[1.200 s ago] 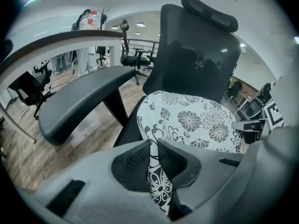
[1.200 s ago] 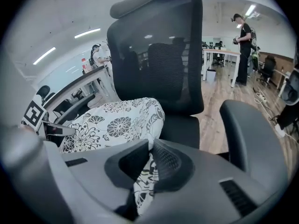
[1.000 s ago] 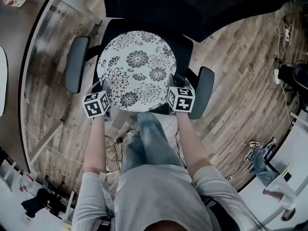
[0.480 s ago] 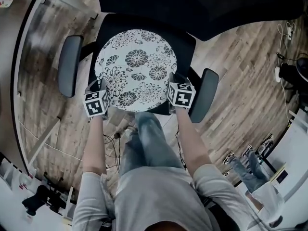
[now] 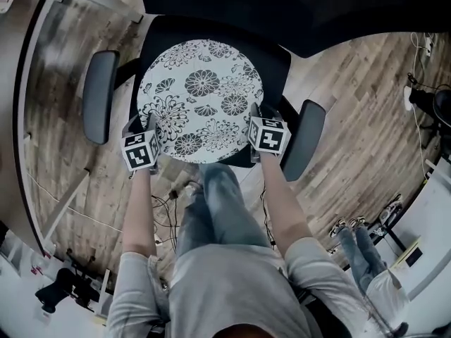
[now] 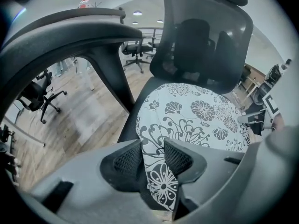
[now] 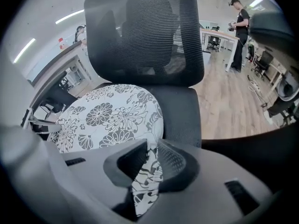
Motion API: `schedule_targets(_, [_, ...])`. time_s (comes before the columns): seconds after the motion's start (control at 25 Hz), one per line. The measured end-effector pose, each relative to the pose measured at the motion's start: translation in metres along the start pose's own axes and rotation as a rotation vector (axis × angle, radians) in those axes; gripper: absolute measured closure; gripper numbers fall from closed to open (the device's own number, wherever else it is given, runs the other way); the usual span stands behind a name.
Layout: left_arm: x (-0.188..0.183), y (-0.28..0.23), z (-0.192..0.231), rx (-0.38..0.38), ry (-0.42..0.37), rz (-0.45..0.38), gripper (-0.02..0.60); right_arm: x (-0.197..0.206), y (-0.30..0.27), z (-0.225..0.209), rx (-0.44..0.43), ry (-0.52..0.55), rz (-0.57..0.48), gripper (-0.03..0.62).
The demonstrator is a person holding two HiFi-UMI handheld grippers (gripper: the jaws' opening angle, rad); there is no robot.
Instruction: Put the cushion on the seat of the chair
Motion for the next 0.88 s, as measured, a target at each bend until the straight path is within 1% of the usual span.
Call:
schedule_targets(0.12, [-0.001,0.004,-0.001,-0.006,-0.033,-0.005,0.435,0.001,-0.001,-0.003,0.005,-0.023,0.006,0.526])
schedule_targets(0.24, [-0.005,0.008,0.000,-0.009,-0.044,-0.025,0.417,-0.002,0.004,-0.007,0.016,-0.056,-0.021,0.499])
schedule_targets(0.4, [-0.013,0.019,0.004,-0.032,-0.043,-0.068,0.416,-0.014,0.022,-0.003,0.050,-0.074,-0.126,0.497])
schedule_targets(0.48, [-0.019,0.029,0.003,-0.038,-0.047,-0.110,0.419,-0.020,0.034,0.005,0.039,-0.077,-0.185,0.497])
schedule_targets(0.52, [-0.021,0.034,0.001,-0.038,-0.051,-0.133,0.438,-0.022,0.040,0.011,0.024,-0.078,-0.209,0.507])
schedule_targets(0.56, [-0.024,0.040,-0.001,-0.037,-0.058,-0.154,0.472,-0.023,0.047,0.017,0.009,-0.076,-0.231,0.542])
schedule_targets(0.6, [-0.027,0.045,-0.004,-0.034,-0.066,-0.173,0.526,-0.024,0.053,0.023,-0.005,-0.069,-0.250,0.562])
schedule_targets(0.64, [-0.029,0.051,-0.006,-0.027,-0.075,-0.191,0.555,-0.025,0.059,0.029,-0.018,-0.059,-0.266,0.568])
schedule_targets(0.76, [-0.032,0.068,-0.015,0.014,-0.106,-0.244,0.569,-0.024,0.079,0.045,-0.044,-0.025,-0.306,0.574])
schedule_targets(0.88, [-0.032,0.085,-0.021,0.048,-0.121,-0.282,0.571,-0.023,0.099,0.056,-0.058,-0.013,-0.351,0.575])
Point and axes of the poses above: the fingertips, and each gripper's own axes: y backward along the fingers, z to its left, x out of its underside, the point moved 5 cm from there along y, backward along the fingers
